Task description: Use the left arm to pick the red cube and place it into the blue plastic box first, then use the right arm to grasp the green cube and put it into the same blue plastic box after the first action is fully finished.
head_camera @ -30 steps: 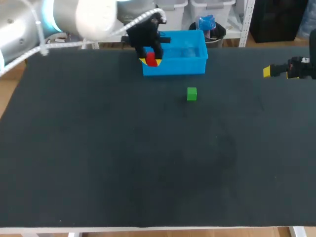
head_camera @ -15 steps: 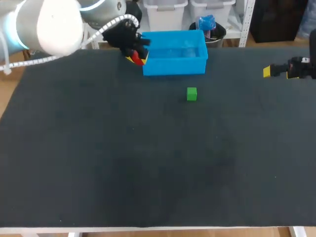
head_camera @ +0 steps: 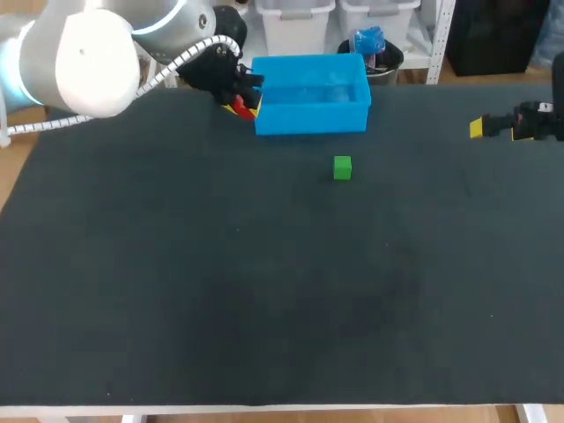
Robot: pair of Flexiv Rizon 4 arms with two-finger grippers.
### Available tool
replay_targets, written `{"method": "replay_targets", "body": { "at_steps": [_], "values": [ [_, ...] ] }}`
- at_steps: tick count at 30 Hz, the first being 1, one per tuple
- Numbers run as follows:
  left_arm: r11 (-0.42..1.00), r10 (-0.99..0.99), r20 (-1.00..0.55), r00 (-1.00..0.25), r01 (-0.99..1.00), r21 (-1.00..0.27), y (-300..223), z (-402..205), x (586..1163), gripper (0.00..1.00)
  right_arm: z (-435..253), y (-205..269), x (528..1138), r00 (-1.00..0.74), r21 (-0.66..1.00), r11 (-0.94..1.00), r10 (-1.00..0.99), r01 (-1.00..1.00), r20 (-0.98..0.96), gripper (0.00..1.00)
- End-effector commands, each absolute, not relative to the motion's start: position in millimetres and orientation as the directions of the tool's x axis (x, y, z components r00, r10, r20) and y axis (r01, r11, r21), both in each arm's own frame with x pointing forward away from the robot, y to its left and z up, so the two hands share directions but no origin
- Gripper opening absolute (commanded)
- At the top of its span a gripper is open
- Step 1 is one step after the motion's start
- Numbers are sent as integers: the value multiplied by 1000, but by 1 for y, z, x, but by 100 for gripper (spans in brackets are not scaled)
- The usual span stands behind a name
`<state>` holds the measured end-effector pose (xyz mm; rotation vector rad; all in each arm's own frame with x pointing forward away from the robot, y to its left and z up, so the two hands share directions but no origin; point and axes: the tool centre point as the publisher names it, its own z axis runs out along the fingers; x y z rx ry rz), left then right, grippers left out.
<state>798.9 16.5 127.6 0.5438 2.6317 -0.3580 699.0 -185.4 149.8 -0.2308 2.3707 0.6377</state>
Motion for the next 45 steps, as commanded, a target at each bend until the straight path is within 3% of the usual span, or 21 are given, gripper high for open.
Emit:
{"method": "replay_targets", "body": {
  "at_steps": [1, 20, 45],
  "values": [
    [887, 319, -456, -831, 431, -165, 17, 128, 800, 0, 150, -185, 699, -765, 383, 866, 1, -321, -644, 100],
    [820, 398, -578, -713, 558, -124, -24, 115, 918, 0, 150, -185, 699, -765, 383, 866, 1, -321, -644, 100],
    [825, 452, -484, -749, 558, -93, -53, 73, 989, 0, 150, -185, 699, -765, 383, 866, 1, -321, -644, 100]
  ]
}}
